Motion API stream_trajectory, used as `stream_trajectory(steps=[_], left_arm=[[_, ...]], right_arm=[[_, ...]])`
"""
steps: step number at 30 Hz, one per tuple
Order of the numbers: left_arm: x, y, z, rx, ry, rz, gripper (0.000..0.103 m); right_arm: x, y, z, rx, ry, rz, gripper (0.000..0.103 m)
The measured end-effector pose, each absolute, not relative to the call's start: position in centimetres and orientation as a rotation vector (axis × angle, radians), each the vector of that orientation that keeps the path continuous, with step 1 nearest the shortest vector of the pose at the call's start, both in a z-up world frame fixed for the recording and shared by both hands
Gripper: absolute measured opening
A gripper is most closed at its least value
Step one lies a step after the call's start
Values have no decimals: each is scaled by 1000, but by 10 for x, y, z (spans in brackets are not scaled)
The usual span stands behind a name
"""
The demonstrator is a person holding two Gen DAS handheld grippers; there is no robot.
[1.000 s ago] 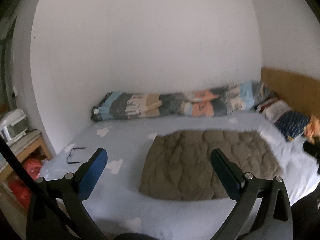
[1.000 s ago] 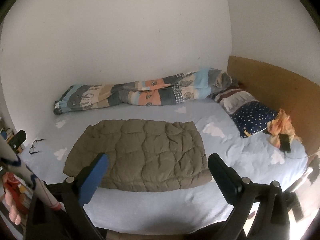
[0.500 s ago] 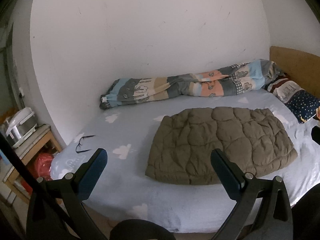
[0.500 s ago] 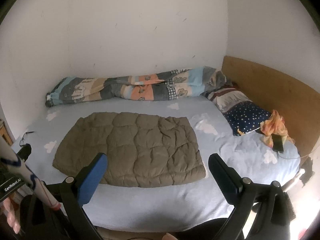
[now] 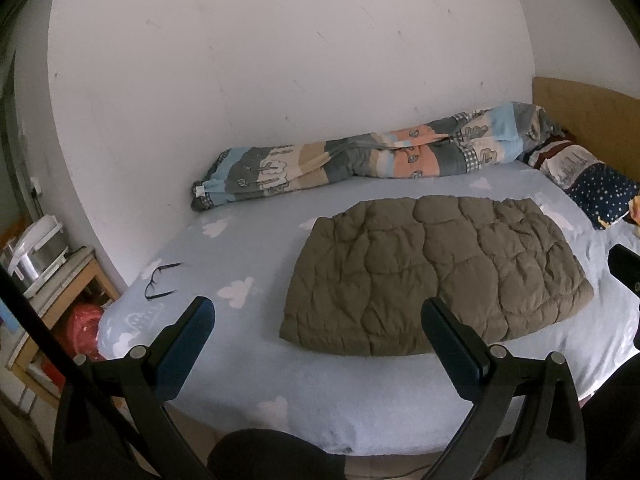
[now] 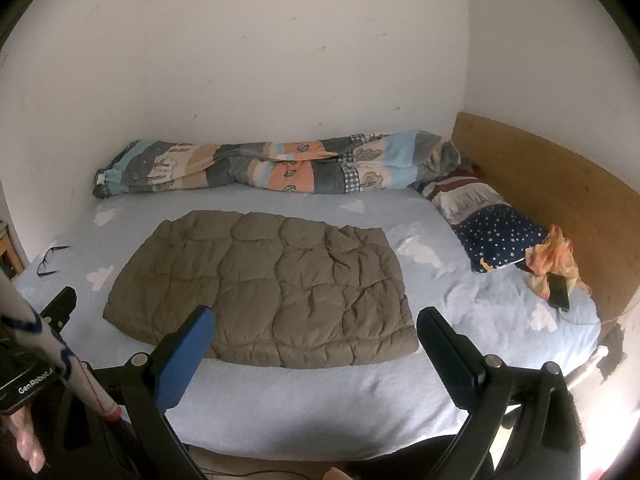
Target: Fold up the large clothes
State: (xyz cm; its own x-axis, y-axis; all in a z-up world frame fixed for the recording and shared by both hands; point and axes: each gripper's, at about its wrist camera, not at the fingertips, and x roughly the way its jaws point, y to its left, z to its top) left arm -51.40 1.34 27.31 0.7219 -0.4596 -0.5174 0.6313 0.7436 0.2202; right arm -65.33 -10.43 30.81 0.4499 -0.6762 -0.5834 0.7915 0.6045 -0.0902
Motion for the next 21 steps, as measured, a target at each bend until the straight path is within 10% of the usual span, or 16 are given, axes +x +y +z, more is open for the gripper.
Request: stream_trajectory(steps=[21], left_arm=[[-517,6,268,426,456,-604,103]], right_arm=[[-644,-102,302,186,645,-918,102]])
